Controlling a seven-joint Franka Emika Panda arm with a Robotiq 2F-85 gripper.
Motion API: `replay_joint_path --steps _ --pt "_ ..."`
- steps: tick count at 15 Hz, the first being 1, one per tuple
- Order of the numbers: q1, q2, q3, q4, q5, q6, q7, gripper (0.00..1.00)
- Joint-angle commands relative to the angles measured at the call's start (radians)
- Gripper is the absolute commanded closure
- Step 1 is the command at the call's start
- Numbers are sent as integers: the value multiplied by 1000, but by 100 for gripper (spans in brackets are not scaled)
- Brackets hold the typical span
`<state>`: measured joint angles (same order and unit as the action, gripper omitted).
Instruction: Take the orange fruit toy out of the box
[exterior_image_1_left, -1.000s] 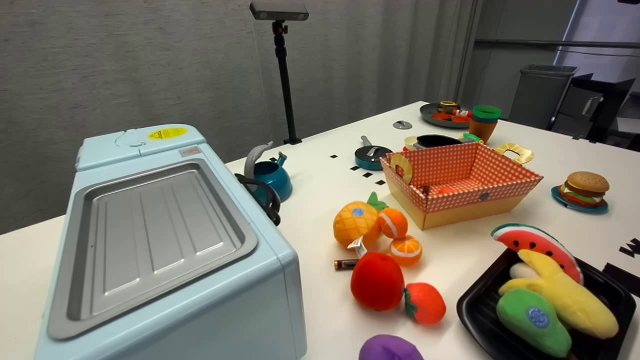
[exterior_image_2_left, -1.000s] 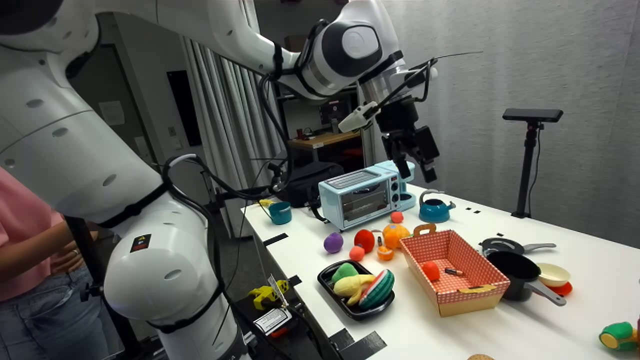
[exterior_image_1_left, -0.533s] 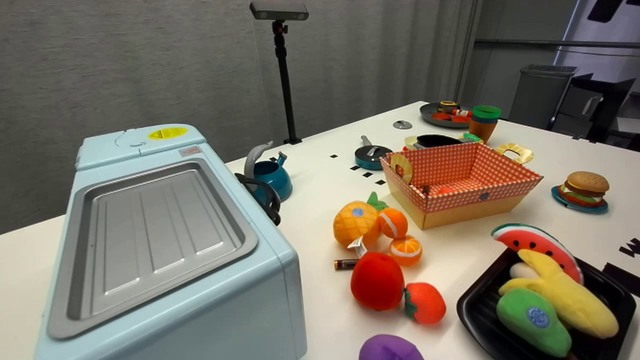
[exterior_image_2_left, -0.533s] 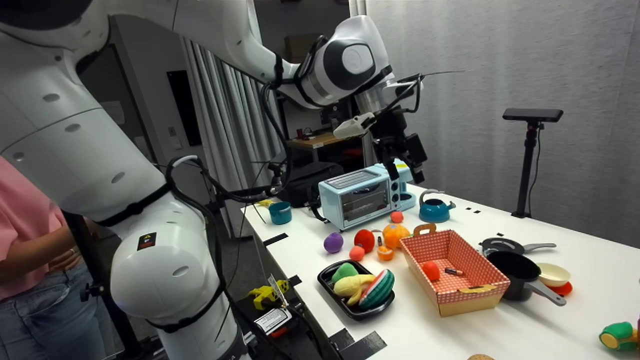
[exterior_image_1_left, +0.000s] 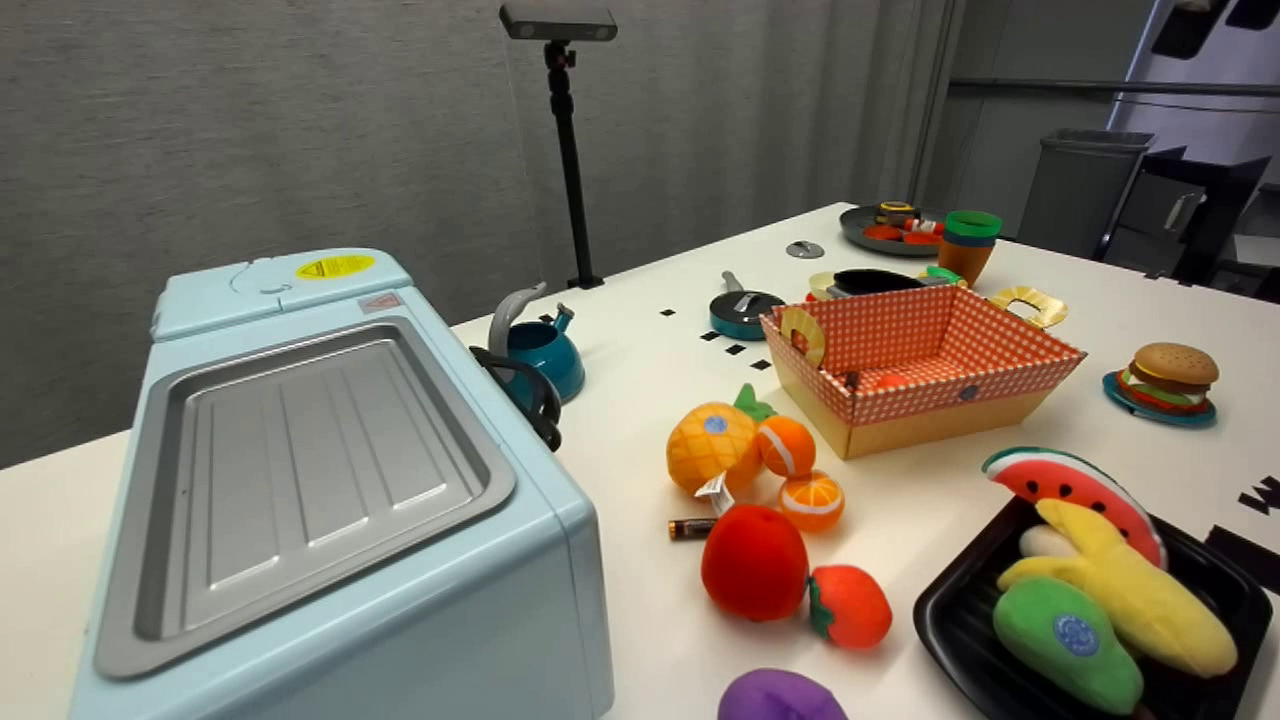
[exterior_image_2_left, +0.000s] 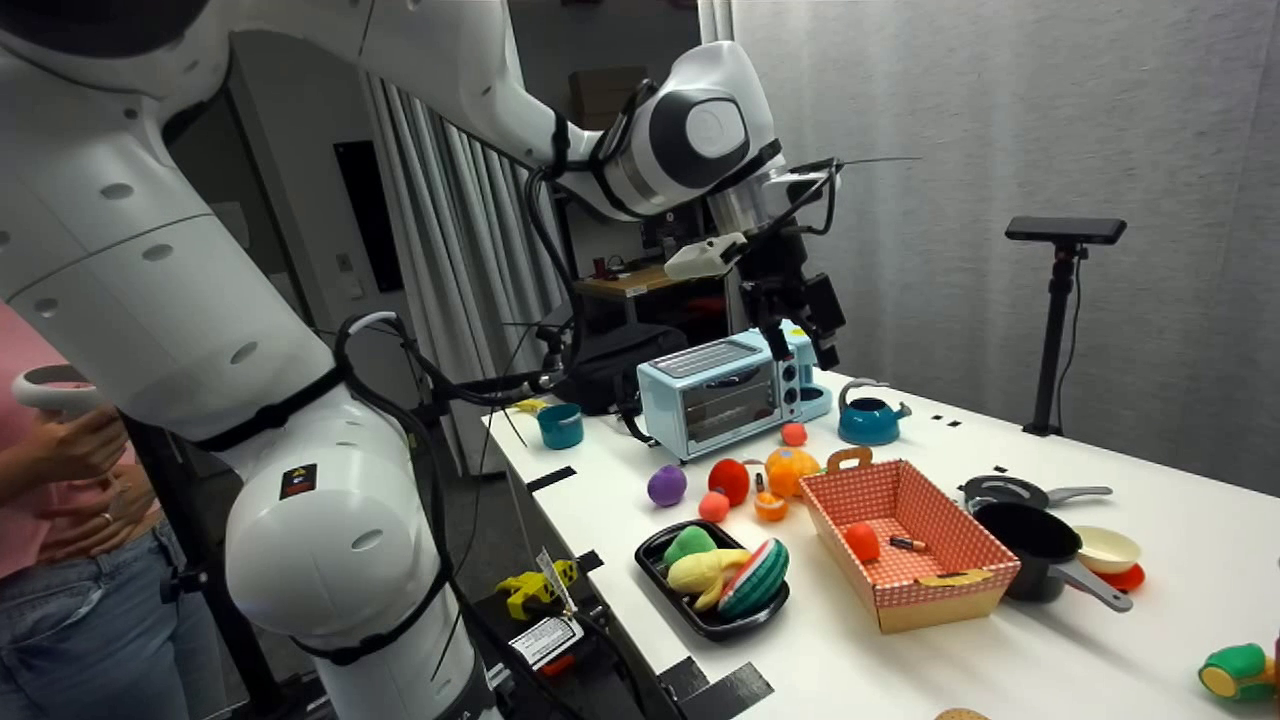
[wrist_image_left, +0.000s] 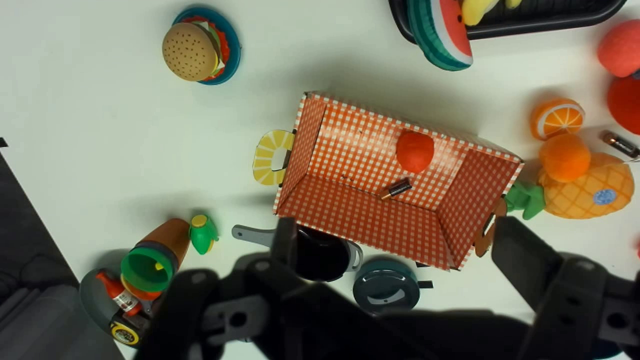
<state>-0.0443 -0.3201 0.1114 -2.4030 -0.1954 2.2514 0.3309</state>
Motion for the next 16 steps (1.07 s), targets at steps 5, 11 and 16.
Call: replay_joint_path --steps 5,11,16 --pt "5 58 1 29 -24 8 -12 0" --pt "32 253 -8 130 20 64 -52 0" --pt "56 302 -18 148 5 65 -42 0"
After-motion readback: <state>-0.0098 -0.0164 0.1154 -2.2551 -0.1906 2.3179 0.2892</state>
